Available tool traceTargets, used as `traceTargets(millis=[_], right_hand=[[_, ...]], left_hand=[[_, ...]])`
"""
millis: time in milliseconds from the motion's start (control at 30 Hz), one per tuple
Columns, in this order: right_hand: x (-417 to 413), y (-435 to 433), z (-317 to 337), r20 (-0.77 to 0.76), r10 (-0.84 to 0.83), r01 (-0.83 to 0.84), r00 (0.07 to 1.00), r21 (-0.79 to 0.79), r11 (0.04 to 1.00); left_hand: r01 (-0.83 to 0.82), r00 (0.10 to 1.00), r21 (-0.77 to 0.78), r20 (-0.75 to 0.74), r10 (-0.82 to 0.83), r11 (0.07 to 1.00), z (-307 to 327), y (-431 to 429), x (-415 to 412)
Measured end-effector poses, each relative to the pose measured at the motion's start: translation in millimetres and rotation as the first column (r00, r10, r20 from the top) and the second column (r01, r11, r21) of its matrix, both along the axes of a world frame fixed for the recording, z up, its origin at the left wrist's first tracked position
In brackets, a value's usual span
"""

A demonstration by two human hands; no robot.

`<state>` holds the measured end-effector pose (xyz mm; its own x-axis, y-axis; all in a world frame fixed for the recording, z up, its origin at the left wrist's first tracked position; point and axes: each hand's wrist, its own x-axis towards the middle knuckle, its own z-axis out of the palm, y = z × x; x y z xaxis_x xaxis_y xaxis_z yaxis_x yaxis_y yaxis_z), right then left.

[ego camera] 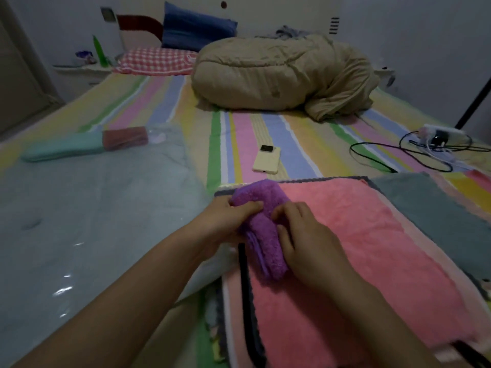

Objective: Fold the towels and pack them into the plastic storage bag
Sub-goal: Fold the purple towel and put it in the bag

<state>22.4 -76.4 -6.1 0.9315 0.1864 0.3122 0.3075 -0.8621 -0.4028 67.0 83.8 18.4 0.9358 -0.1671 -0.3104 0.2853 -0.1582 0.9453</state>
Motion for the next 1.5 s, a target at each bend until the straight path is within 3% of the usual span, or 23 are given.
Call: traceTargets(millis=[200, 333, 433, 567, 733, 900, 967, 1033, 1100, 1133, 1200, 1267, 1300, 1367, 1500], right_hand=[[-35, 68, 14, -0.227, -0.026, 0.089, 0.974, 0.27, 0.959], [-51, 110, 9, -0.269, -0.003, 0.055, 0.963, 0.184, 0.981], [-55, 135, 3, -0.324, 0.06, 0.012, 0.944, 0.217, 0.976], [-55, 165, -4, -0.448, 0.178, -0.027, 0.876, 0.323, 0.946], [-65, 197, -10, -0.419, 0.079, -0.023, 0.904, 0.137, 0.99], [-74, 221, -12, -0.184, -0.07, 0.051, 0.98, -0.11, 0.993], [-74, 221, -13, -0.171, -0.079, 0.067, 0.982, -0.075, 0.995], [-72, 218, -14, -0.237, -0.064, 0.084, 0.969, 0.072, 0.994], [-70, 210, -13, -0.302, -0.035, 0.102, 0.953, 0.21, 0.972], [-69, 206, -13, -0.324, -0.019, 0.111, 0.946, 0.268, 0.957], [-69, 196, -16, -0.348, 0.009, 0.139, 0.937, 0.397, 0.907], [-68, 191, -21, -0.368, 0.028, 0.175, 0.93, 0.506, 0.844], [-68, 189, -23, -0.372, 0.033, 0.189, 0.928, 0.546, 0.816], [-68, 187, -24, -0.362, 0.037, 0.199, 0.931, 0.594, 0.78], [-74, 185, -21, -0.282, 0.073, 0.137, 0.957, 0.656, 0.742]], left_hand=[[0.073, 0.986, -0.035, -0.147, -0.077, 0.997, 18, 57, -24], [0.199, 0.97, 0.125, -0.17, -0.177, 0.972, 18, 102, -37], [0.18, 0.979, 0.244, -0.134, -0.151, 0.953, 14, 141, -45], [0.071, 0.975, 0.072, -0.215, -0.054, 0.995, 4, 182, -62], [-0.082, 0.971, 0.001, -0.224, 0.08, 0.997, -9, 198, -74], [-0.123, 0.977, -0.023, -0.178, 0.117, 0.992, -11, 200, -80], [-0.123, 0.98, -0.086, -0.17, 0.107, 0.989, -9, 203, -84], [-0.133, 0.985, -0.144, -0.125, 0.115, 0.981, -8, 209, -89], [-0.148, 0.987, -0.003, 0.067, 0.148, 0.989, -15, 218, -95], [-0.152, 0.967, 0.181, 0.23, 0.108, 0.972, -22, 226, -96], [-0.139, 0.887, 0.62, 0.425, -0.182, 0.772, -40, 242, -99], [-0.123, 0.795, 0.845, 0.398, -0.457, 0.521, -56, 252, -104], [-0.126, 0.756, 0.886, 0.378, -0.535, 0.447, -63, 254, -105], [-0.185, 0.703, 0.897, 0.407, -0.584, 0.403, -69, 255, -106], [-0.279, 0.638, 0.829, 0.537, -0.551, 0.484, -69, 254, -107]])
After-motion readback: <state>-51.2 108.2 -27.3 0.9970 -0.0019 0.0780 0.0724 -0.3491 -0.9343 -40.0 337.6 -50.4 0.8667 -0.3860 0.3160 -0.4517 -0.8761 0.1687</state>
